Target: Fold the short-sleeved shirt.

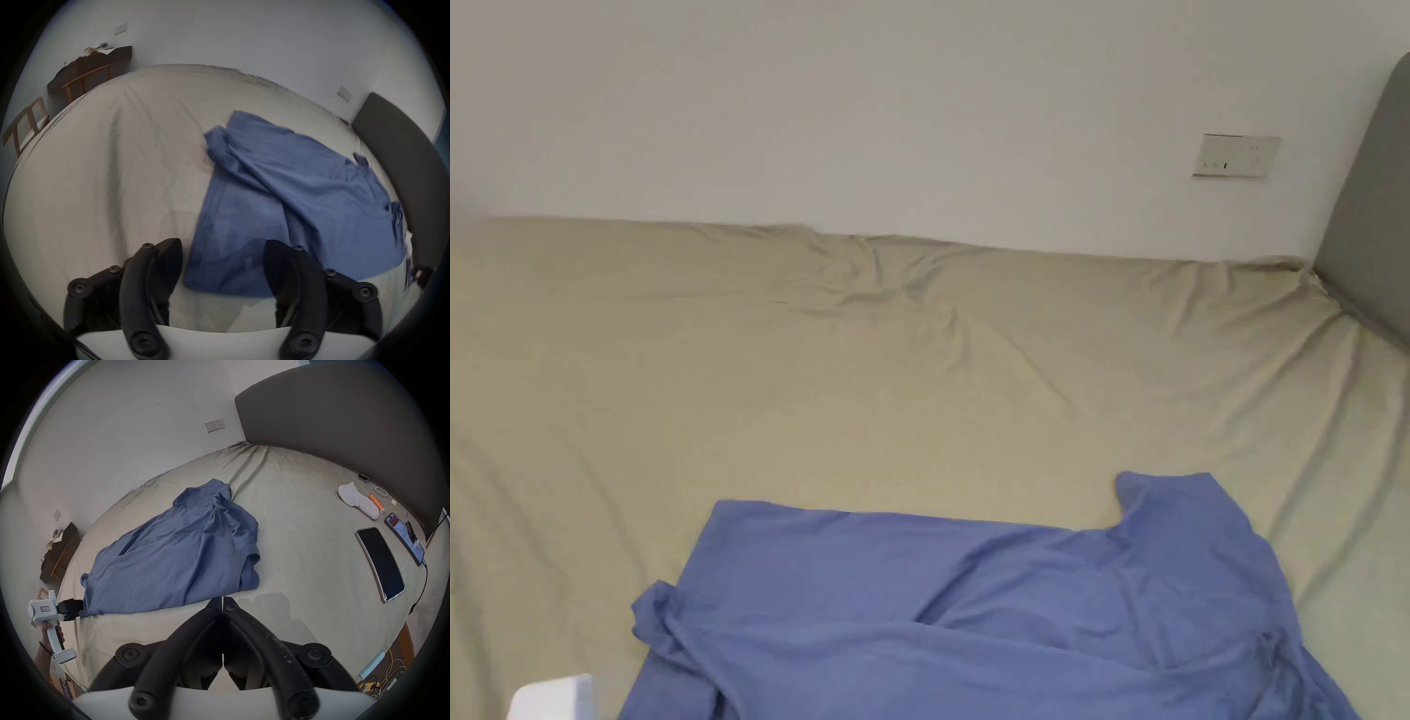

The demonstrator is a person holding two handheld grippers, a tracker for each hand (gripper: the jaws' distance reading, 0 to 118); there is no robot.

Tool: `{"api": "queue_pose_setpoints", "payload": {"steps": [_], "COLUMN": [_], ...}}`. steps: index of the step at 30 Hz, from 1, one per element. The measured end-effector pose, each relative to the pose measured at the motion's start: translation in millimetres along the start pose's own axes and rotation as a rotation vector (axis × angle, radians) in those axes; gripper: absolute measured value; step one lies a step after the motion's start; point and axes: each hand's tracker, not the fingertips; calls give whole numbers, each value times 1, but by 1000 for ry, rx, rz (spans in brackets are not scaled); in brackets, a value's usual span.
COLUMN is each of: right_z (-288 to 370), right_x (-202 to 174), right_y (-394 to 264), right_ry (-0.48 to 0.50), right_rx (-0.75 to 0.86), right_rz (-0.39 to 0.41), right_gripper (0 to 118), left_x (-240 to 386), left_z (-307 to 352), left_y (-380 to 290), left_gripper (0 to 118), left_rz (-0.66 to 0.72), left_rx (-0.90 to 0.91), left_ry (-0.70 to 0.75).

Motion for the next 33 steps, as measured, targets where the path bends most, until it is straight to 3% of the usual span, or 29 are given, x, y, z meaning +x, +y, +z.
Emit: {"api": "queue_pose_setpoints", "payload": {"steps": [2, 3, 4, 5, 6, 7, 8, 13, 15, 16, 17, 19, 20, 21, 22, 24, 33], "right_z": [-3, -7, -10, -16, -21, -25, -29, -68, -91, -100, -108, -122, -121, -117, -112, -105, -58], "right_x": [-1, 0, 1, 1, 0, -2, -2, 11, 21, 23, 25, 26, 23, 19, 17, 16, 11], "right_y": [6, 9, 11, 13, 15, 18, 17, 29, 34, 33, 33, 32, 31, 35, 40, 43, 43], "right_ry": [-18, -34, -37, -34, -32, -49, -49, -95, -103, -117, -119, -105, -110, -120, -81, -19, -89], "right_rx": [-5, -16, -21, -26, -29, -46, -51, -33, -59, -90, -99, -122, -116, -108, -97, -66, -66], "right_rz": [21, 39, 49, 72, 80, 88, 89, 35, 10, 3, -2, -5, 9, 61, 110, 62, 122], "right_gripper": [3, 12, 45, 74, 95, 110, 111, 109, 96, 80, 73, 73, 60, 60, 51, 7, 6], "left_x": [6, 9, 9, 9, 6, 3, 2, 2, 11, 11, 12, 13, 15, 16, 18, 19, 11], "left_z": [0, 0, -1, -1, 2, 3, 2, -1, 4, 5, 6, 11, 14, 18, 24, 37, 82], "left_y": [-6, -10, -11, -11, -11, -11, -10, -10, -10, -9, -8, -4, -4, -3, -3, 0, 0], "left_gripper": [61, 49, 27, 19, 15, 13, 12, 10, 10, 10, 10, 10, 10, 10, 9, 9, 8], "left_rz": [-53, -80, -92, -79, -57, -9, 29, 10, 8, 15, 19, 23, 24, 20, 19, 20, 81], "left_rx": [42, 47, 44, 40, 45, 31, 24, 25, 21, 17, 14, 8, 8, 15, 32, 75, 118], "left_ry": [34, 44, 58, 80, 59, 39, 36, 51, 53, 53, 53, 52, 51, 52, 53, 35, -3]}}
